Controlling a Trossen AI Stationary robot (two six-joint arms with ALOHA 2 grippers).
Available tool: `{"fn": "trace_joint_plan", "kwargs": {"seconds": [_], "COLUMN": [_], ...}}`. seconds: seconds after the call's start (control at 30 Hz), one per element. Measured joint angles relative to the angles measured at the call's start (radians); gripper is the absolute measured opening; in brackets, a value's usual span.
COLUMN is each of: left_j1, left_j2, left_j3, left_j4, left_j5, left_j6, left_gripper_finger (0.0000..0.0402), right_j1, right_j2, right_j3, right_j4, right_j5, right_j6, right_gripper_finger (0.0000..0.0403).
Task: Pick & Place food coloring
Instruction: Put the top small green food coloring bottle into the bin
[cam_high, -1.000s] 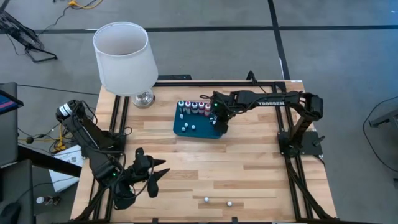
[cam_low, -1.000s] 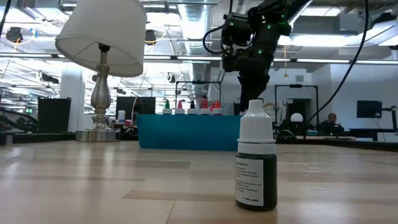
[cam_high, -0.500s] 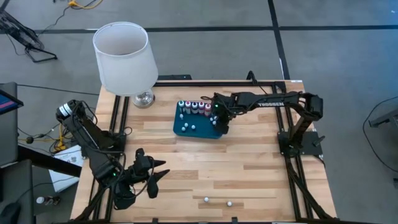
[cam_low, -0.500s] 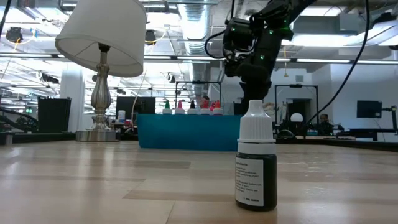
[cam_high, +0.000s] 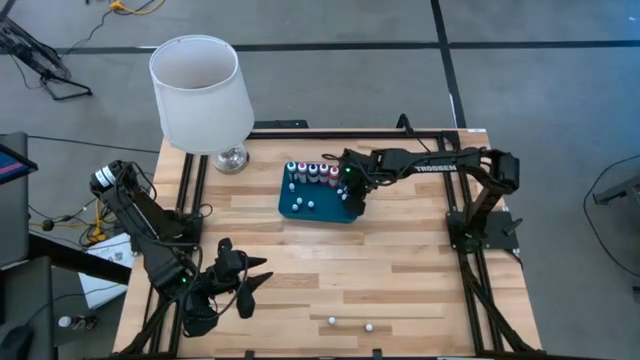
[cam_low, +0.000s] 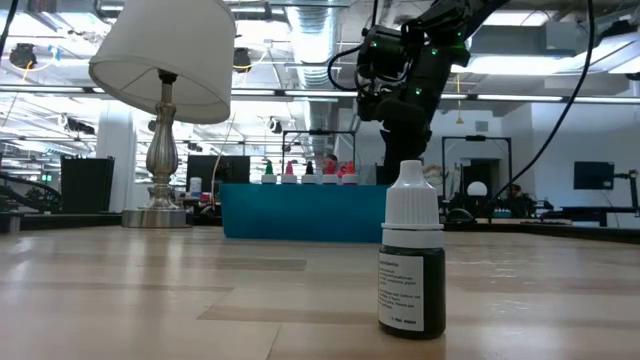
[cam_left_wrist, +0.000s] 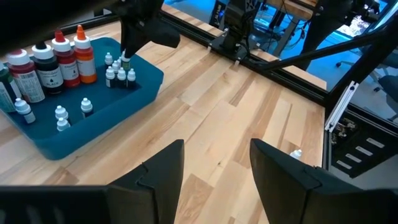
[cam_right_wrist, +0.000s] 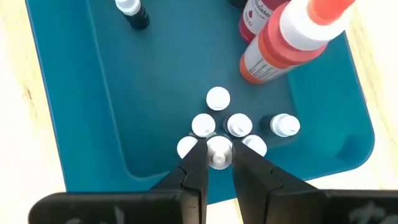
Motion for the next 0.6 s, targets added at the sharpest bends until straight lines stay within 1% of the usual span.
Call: {"fn": "trace_joint_plan", "kwargs": {"seconds": [0.17,0.43,0.6], "left_j1": [0.000,0.000,0.000], "left_j2": [0.000,0.000,0.000], "left_j3": [0.000,0.000,0.000], "left_j4": [0.000,0.000,-0.017], "left_j5": [0.000,-0.003,-0.004], "left_j6": [-0.009,-0.010,-0.013], "left_gripper_finger": [0.0176,0.0176,0.0176], "right_j1": [-0.004,-0.002,0.001], "right_j2": [0.000,0.000,0.000], "right_j3": [-0.003,-0.062,-0.063], "right_j4": [0.001,0.027,0.053], "right_j5": [0.001,0.000,0.002], "right_j6": [-0.009,0.001,0.008], "right_gripper_finger": [0.0049,0.0049,0.0049]}}
